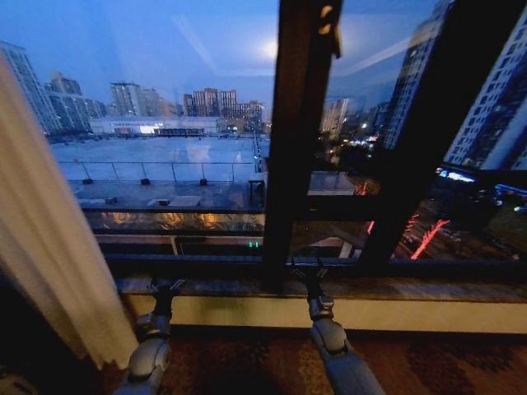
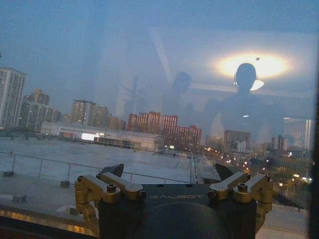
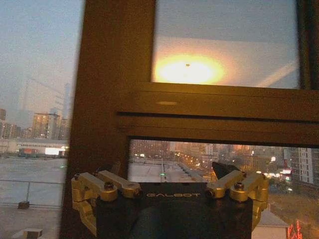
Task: Open the curtains by pulling them apart, changing their state from closed to fully open.
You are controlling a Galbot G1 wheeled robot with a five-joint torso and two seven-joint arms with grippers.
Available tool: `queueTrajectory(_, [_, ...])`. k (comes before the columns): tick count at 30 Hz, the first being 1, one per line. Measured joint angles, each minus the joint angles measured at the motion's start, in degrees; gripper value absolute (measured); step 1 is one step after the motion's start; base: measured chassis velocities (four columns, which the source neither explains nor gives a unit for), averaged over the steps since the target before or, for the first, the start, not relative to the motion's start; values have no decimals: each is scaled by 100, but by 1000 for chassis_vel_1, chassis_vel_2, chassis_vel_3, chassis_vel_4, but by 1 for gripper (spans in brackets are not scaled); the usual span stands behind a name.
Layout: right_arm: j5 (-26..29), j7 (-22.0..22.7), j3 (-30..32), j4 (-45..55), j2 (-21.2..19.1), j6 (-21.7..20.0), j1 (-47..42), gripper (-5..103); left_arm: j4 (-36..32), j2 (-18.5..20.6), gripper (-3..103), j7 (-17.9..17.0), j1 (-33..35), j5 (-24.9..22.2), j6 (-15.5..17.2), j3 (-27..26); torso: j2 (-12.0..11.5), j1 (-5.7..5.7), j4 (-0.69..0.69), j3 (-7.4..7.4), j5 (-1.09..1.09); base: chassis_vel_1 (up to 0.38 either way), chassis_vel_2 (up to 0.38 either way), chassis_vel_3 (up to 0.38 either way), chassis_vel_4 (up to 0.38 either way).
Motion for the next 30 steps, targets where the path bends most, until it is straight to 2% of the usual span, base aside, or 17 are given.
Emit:
queueTrajectory(29, [0, 0, 0, 0, 0, 0, 0, 100, 0, 0, 100, 0, 0, 0, -2, -1, 0, -1, 0, -1, -1, -352, -356, 353, 353])
queueTrajectory(30, [0, 0, 2, 0, -1, 0, 0, 100, 0, -1, 100, 1, 0, 0, -1, 2, -1, 0, -2, 0, 1, -259, -213, 212, 228])
